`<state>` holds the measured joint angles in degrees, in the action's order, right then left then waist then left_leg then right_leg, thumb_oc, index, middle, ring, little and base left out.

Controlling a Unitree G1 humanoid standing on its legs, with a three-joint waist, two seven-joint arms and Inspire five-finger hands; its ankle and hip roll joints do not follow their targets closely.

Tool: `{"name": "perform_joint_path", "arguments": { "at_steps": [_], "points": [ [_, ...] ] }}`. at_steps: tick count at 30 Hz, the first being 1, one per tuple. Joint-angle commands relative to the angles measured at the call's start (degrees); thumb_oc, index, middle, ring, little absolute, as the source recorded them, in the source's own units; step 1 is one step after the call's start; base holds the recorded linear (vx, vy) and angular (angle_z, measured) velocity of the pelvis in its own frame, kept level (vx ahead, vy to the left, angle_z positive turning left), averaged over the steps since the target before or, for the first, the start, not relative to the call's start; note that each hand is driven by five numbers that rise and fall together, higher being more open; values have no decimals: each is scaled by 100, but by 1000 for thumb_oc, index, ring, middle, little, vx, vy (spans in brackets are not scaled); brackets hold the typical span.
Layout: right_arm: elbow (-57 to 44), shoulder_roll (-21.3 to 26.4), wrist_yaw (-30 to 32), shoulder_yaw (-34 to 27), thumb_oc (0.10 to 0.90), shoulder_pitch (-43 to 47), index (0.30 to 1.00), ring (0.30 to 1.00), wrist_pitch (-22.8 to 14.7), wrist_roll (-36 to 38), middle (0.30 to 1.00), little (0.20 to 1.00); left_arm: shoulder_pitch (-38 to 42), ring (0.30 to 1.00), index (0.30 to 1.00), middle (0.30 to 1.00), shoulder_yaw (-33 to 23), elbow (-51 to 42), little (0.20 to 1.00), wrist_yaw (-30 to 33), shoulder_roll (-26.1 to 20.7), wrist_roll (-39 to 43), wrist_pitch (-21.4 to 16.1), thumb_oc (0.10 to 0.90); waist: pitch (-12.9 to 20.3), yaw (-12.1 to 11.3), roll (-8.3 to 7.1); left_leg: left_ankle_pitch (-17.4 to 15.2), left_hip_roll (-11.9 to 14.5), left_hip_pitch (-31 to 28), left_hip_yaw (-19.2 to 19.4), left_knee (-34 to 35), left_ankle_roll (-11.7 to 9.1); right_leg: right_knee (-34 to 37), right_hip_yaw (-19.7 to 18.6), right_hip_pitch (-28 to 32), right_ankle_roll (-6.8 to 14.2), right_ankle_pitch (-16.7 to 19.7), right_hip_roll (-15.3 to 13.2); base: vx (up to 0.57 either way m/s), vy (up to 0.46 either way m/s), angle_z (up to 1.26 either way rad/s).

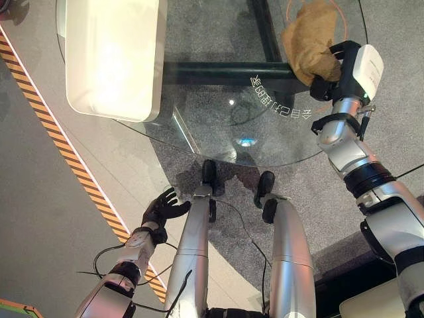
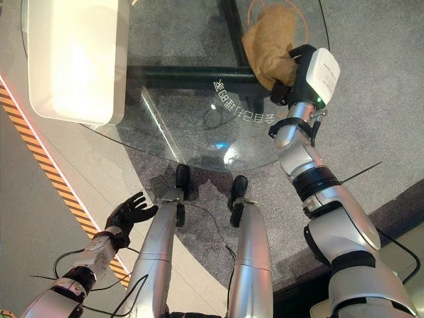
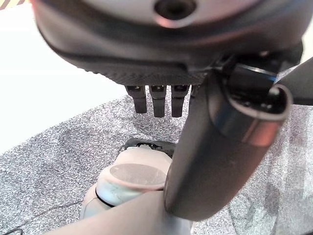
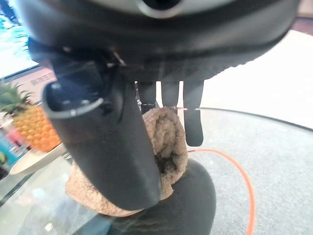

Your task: Wipe the table with a cloth and put it in the basket.

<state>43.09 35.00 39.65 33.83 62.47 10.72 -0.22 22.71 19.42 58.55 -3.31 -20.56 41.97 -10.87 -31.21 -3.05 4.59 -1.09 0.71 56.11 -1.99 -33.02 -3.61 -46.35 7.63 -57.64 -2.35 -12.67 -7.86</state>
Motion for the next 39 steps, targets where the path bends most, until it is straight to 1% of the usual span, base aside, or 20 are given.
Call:
{"name": "perform_joint_path", "arguments": {
  "at_steps": [1,4,14,15,16,17,22,30,39],
  "points": [
    [-783,-91,-414,474,100,71,300,300,-377,-383,300,200,-244,900,900,900,-32,158,900,18,219,-23,-235,800,141,-42,206,-658,-35,-350,453,-224,362,465,30,207,170,204,97,0,0,0],
    [-897,-180,-546,539,100,-27,300,300,-338,-384,300,200,-244,900,900,900,-19,156,900,41,244,-30,-243,800,141,-36,204,-653,-38,-355,463,-227,355,455,29,210,169,197,97,0,0,0],
    [-1022,-488,-911,703,100,-260,300,300,-391,-496,300,200,-206,900,900,900,-4,144,900,118,329,-98,-208,800,141,-28,211,-614,-47,-402,492,-166,333,532,31,257,171,211,92,-7,-1,0],
    [-1058,-537,-987,739,100,-212,300,300,-392,-522,300,200,-139,900,900,900,-24,142,900,131,339,-111,-217,800,141,-30,216,-405,-46,-292,510,-54,360,662,72,155,121,412,98,0,0,0],
    [-1064,-567,-1029,763,100,-280,300,300,-403,-503,300,200,-196,900,900,900,4,148,900,131,350,-108,-223,800,141,-29,214,-600,-56,-405,493,-142,329,553,32,252,170,222,98,-76,-2,2],
    [-1118,-605,-1110,787,100,-257,300,300,-423,-541,300,200,-124,900,900,900,-26,129,900,147,352,-115,-206,800,141,-25,216,-393,-51,-301,517,-37,354,673,68,155,123,417,105,0,0,0],
    [-1323,-796,-1501,931,100,-368,300,300,-423,-727,300,200,-78,900,900,900,-26,107,900,189,408,-145,-184,800,141,-2,222,-368,-64,-317,549,-8,339,726,55,164,121,436,106,-15,1,1],
    [-1533,-1075,-1794,1149,100,-584,300,300,-426,-872,300,200,-21,900,900,900,-3,83,900,293,502,-189,-151,800,141,19,212,-328,-82,-344,579,46,325,777,38,174,119,453,123,0,0,0],
    [-1777,-1205,-2033,1261,100,-719,300,300,-383,-909,300,200,-6,900,900,900,-22,28,900,344,506,-252,-92,800,141,12,179,-288,-74,-359,580,75,315,802,56,196,127,475,114,0,0,0]
  ]
}}
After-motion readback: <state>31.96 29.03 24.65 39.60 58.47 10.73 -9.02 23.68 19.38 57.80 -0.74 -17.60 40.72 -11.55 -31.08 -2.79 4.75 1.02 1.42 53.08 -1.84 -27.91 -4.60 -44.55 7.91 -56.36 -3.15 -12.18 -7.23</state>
